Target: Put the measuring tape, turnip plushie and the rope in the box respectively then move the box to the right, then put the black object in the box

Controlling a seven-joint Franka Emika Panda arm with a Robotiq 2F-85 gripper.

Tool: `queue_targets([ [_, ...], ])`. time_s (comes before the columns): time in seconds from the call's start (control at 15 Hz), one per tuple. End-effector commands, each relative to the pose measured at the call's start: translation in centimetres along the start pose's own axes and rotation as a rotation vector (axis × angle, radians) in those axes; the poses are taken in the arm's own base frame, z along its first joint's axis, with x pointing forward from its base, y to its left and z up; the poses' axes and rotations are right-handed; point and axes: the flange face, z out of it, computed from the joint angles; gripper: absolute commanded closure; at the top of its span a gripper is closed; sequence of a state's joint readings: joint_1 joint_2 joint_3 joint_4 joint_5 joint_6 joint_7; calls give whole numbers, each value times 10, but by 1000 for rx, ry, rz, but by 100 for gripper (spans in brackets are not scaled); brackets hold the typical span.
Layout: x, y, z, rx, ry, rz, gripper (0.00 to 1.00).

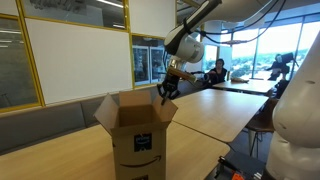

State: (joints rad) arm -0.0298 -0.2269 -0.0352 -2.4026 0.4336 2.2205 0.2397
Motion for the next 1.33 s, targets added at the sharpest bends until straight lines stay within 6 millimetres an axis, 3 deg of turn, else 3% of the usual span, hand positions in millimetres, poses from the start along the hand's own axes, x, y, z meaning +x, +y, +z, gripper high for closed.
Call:
queue_targets([
  [0.0,4,17,-36,-9,64,14,86],
  [0.53,16,61,-87,-45,177,71,87],
  [0.87,17,74,-103,-59,218,91,87],
  [1.07,12,62,-117,-70,260,80,87],
  [1.27,1,33,-129,-98,317,34,86],
])
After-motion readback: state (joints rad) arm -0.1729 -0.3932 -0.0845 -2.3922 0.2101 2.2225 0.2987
